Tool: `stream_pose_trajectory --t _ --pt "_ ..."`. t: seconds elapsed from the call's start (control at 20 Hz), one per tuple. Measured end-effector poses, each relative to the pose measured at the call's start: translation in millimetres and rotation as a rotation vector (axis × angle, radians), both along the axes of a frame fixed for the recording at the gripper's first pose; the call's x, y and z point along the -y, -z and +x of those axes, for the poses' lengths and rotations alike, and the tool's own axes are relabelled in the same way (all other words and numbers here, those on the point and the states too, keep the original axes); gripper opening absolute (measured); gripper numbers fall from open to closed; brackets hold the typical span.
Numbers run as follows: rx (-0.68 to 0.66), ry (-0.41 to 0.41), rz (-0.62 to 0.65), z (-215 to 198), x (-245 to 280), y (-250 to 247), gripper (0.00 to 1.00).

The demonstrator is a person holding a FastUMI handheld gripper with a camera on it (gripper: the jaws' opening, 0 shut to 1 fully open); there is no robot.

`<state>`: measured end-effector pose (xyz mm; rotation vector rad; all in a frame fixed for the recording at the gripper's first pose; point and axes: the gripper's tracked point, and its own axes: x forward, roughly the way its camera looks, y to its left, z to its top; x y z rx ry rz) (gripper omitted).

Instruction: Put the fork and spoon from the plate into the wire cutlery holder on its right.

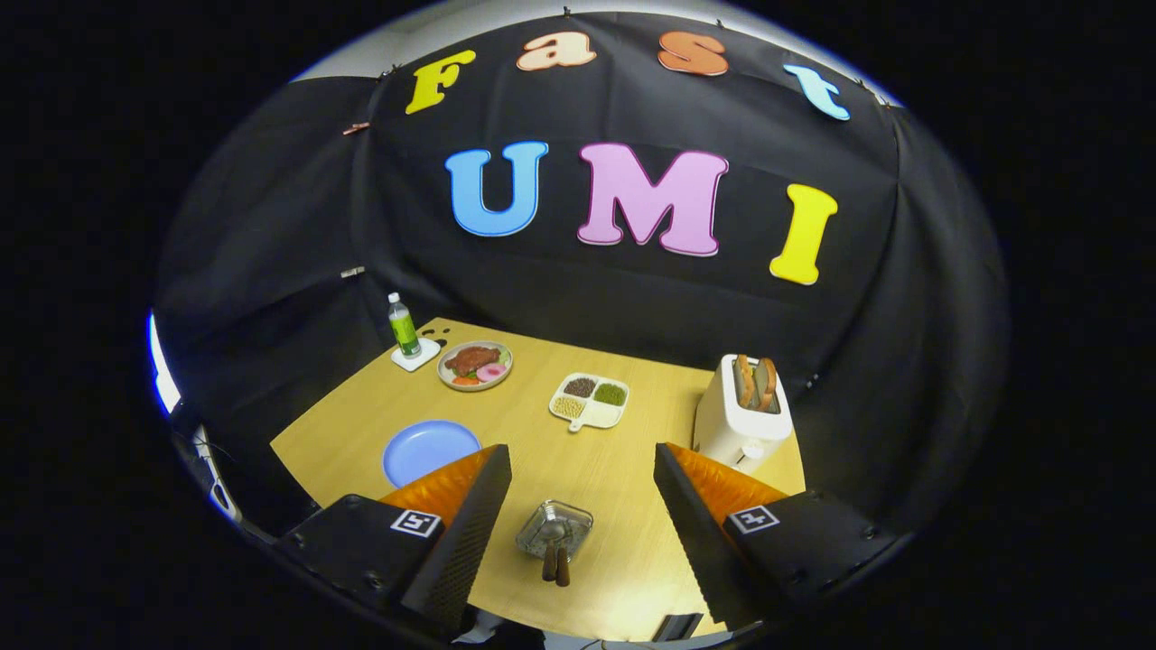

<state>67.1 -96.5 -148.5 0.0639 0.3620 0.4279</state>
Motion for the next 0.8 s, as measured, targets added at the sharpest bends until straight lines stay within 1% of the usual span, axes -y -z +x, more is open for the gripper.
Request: stream_pose_trajectory --t 0.15,0.35,0.8 --pt "0.087 -0.001 0.03 -6 3 -14 0.99" --pt "0.173 0.003 -0.003 -9 14 -21 0.97" --pt "0.191 0.043 0.033 0 17 -32 0.97"
